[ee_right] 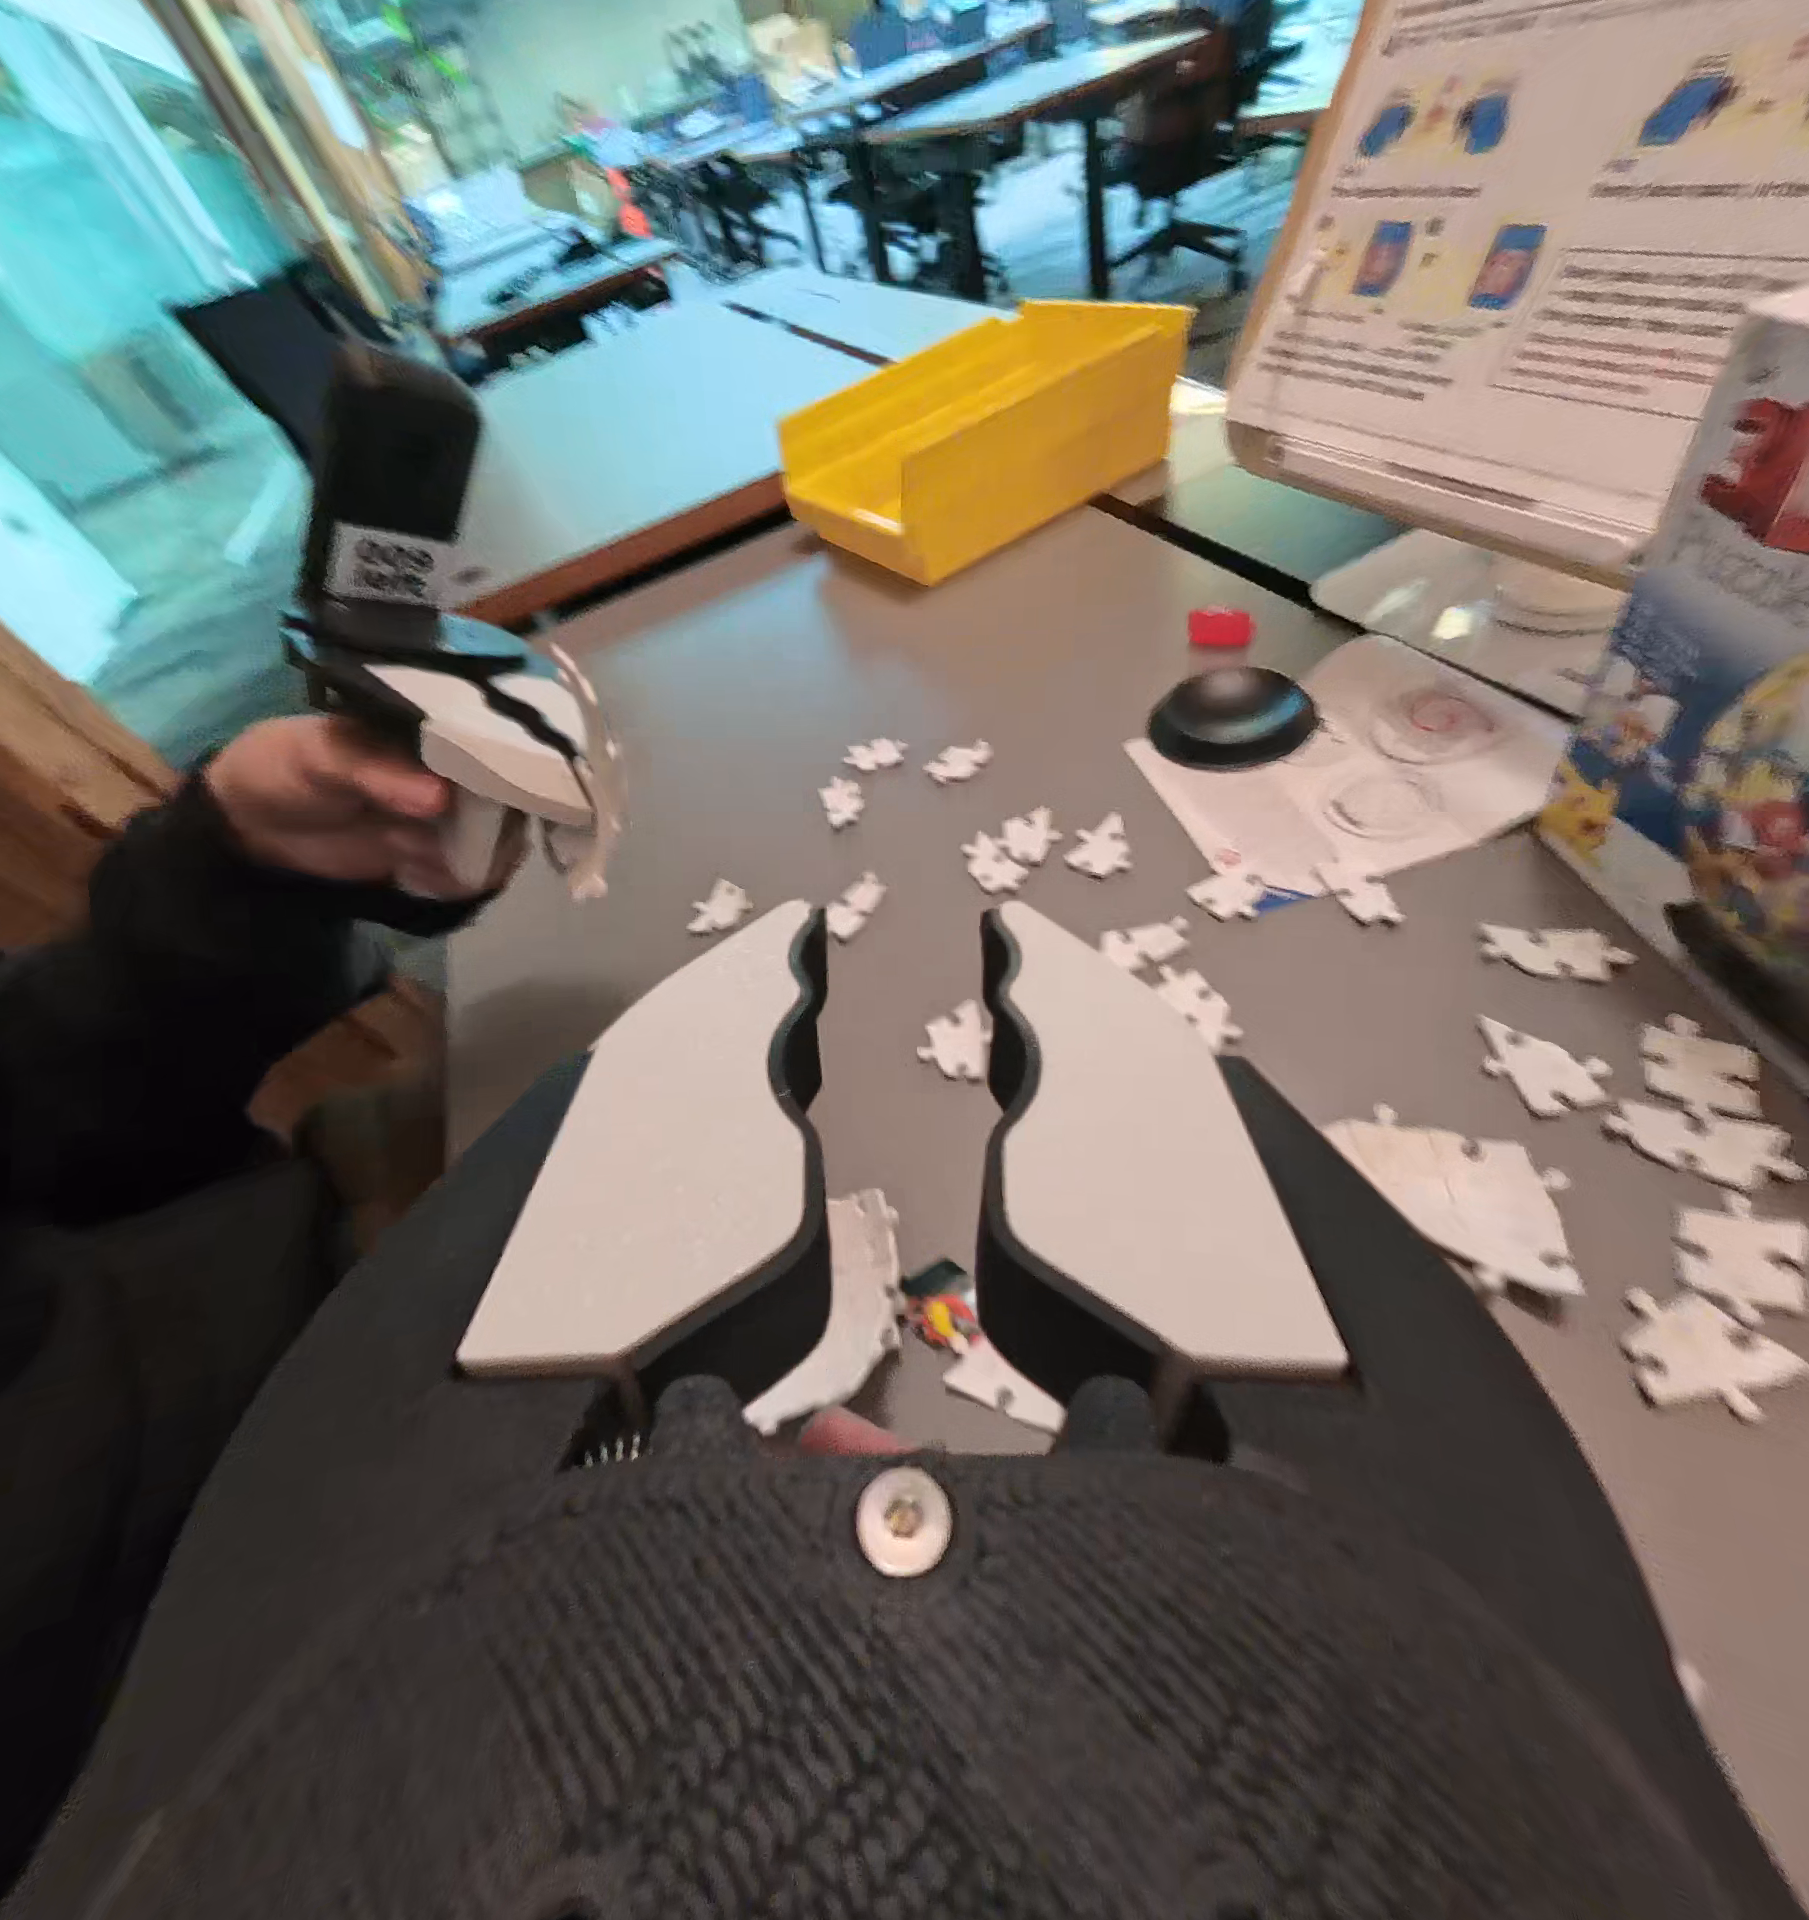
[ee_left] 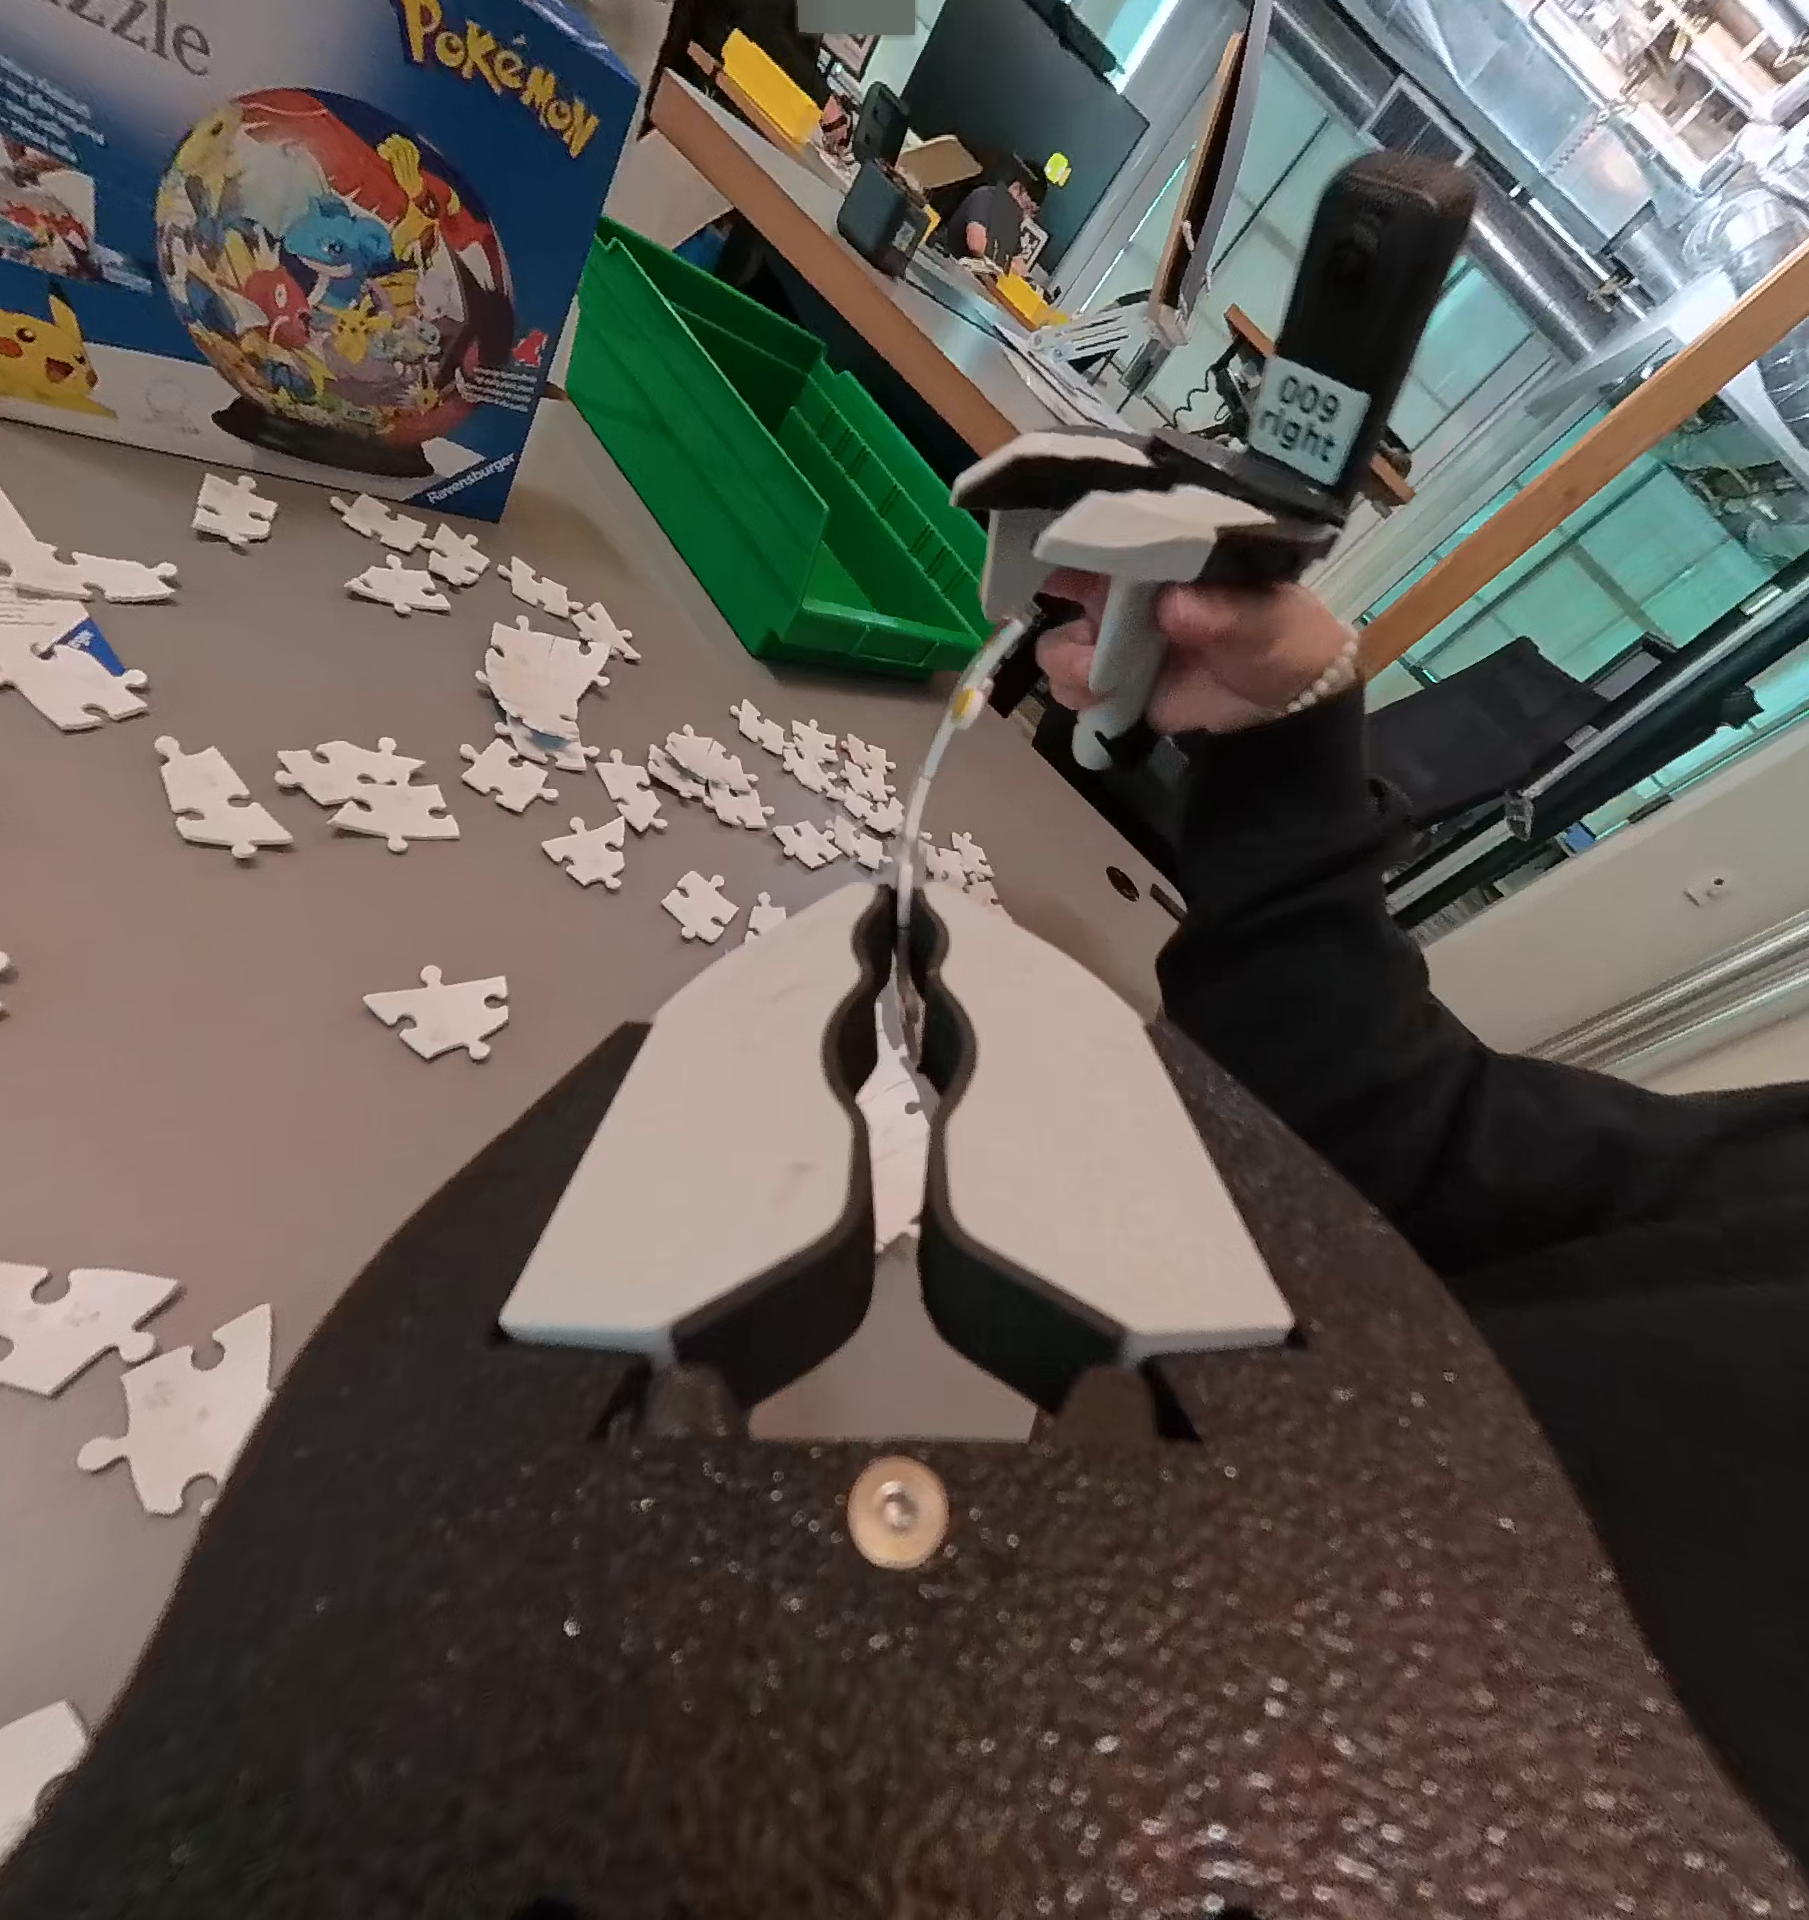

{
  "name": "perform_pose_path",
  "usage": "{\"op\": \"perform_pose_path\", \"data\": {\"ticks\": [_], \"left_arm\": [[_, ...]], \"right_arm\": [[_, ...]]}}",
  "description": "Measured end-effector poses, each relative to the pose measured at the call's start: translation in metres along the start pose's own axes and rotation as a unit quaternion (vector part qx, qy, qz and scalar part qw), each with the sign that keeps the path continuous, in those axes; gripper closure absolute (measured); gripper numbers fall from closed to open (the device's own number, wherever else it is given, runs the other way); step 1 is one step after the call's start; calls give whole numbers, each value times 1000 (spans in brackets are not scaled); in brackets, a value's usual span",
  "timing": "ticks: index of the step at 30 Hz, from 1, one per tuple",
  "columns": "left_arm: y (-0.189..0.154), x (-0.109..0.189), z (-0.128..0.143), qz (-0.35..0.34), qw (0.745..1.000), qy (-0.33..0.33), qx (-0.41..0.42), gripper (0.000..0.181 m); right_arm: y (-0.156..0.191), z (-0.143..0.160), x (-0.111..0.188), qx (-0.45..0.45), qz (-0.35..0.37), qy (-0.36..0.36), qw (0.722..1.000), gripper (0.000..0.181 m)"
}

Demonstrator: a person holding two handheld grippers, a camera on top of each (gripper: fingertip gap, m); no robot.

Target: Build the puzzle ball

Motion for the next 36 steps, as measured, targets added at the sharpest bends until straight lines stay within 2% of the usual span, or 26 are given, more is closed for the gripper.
{"op": "perform_pose_path", "data": {"ticks": [1,3,7,12,15,17,20,24,27,30,33,36], "left_arm": [[0,1,0,1,1000,3,1,179],[3,2,-2,-3,1000,8,4,179],[5,7,-8,-2,1000,-5,-2,179],[16,4,-4,10,1000,-3,17,179],[22,-1,-1,21,999,5,33,179],[26,-3,1,20,999,7,32,179],[29,-6,0,24,999,-4,44,179],[28,-15,3,29,998,14,47,179],[23,-21,-1,35,998,23,42,179],[24,-23,-6,18,999,30,26,179],[24,-28,-4,0,999,50,11,179],[21,-33,4,-23,997,72,-4,179]], "right_arm": [[1,-4,-3,-9,-28,-1,1000,155],[-5,-11,-2,-18,-39,-12,999,179],[-29,-2,20,-26,37,-12,999,181],[-21,28,31,-67,42,-81,994,180],[-21,52,21,-91,19,-101,991,170],[-34,62,20,-120,37,-103,987,165],[-44,65,25,-158,53,-96,981,147],[-45,65,31,-154,58,-105,981,141],[-35,67,24,-150,27,-79,985,134],[-23,77,13,-118,1,-22,993,128],[-13,91,3,-87,-11,34,996,125],[-10,90,-2,-61,-5,51,997,124]]}}
Point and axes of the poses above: each gripper's, where its closed fingertips meet, x back along the fingers, z out of its underside, y = z × x across the jaws, the point moved 2 cm from there along x, back along the fingers, and after that the axes turned 6 degrees about y, right-handed, at the moved point
